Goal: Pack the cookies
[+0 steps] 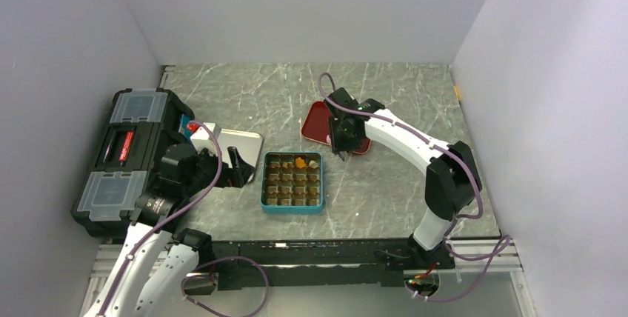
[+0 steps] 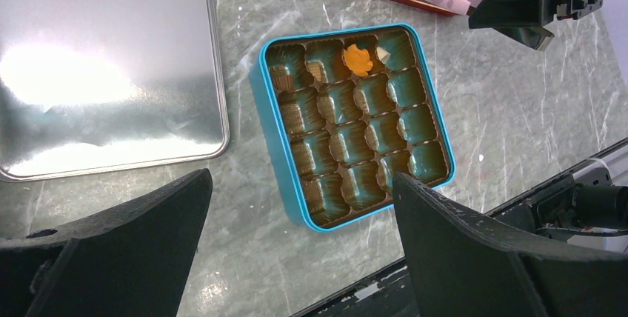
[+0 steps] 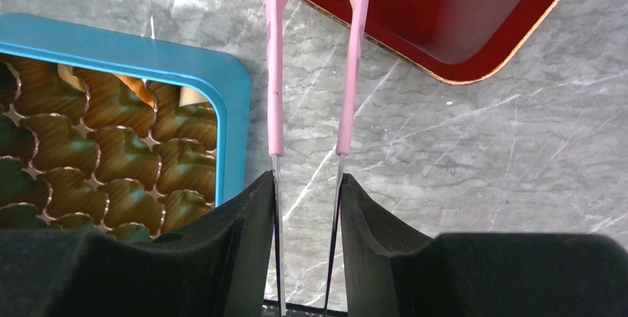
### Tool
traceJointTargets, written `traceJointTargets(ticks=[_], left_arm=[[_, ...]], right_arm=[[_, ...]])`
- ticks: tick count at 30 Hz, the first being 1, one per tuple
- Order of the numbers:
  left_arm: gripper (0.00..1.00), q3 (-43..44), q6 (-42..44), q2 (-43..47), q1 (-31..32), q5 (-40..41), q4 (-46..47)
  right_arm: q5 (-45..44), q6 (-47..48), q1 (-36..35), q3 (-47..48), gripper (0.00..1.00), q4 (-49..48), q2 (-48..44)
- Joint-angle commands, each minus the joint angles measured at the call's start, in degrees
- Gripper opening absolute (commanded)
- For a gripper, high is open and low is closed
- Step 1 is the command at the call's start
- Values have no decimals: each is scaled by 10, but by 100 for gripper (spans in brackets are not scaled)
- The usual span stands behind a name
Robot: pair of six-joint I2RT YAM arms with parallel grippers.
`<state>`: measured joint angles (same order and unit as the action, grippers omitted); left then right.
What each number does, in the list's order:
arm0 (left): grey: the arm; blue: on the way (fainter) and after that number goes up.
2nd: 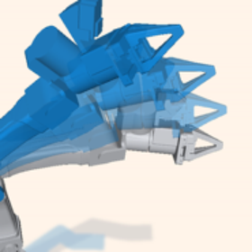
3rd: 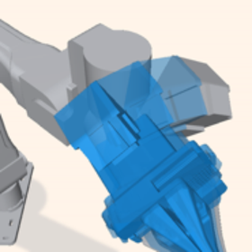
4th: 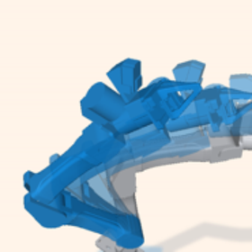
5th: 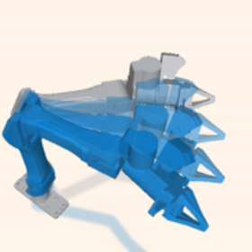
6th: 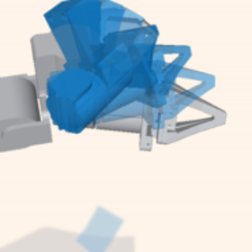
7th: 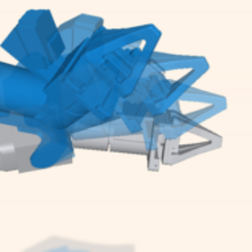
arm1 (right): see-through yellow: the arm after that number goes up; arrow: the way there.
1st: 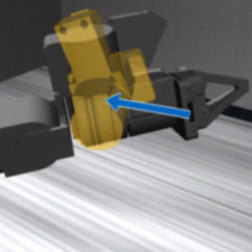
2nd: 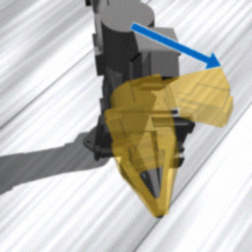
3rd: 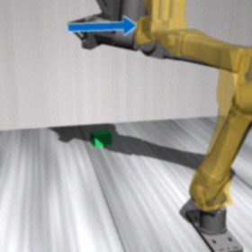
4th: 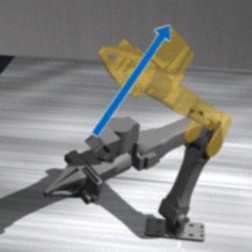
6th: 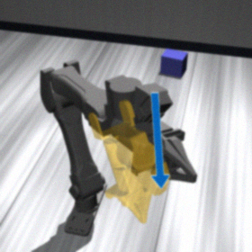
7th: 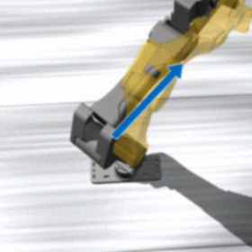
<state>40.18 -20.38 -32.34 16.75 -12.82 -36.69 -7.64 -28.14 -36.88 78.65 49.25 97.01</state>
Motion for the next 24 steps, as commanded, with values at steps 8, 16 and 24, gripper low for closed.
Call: traceJointTargets(ticks=[8,16,24], left_arm=[[99,15,10,8,1,-15,18],[99,15,10,11,1,-19,18],[99,15,10,12,1,-19,18]], right_arm=[[14,-48,11,33,38,-21,24],[31,-63,17,40,37,-34,36],[32,-69,18,60,37,-31,59]])
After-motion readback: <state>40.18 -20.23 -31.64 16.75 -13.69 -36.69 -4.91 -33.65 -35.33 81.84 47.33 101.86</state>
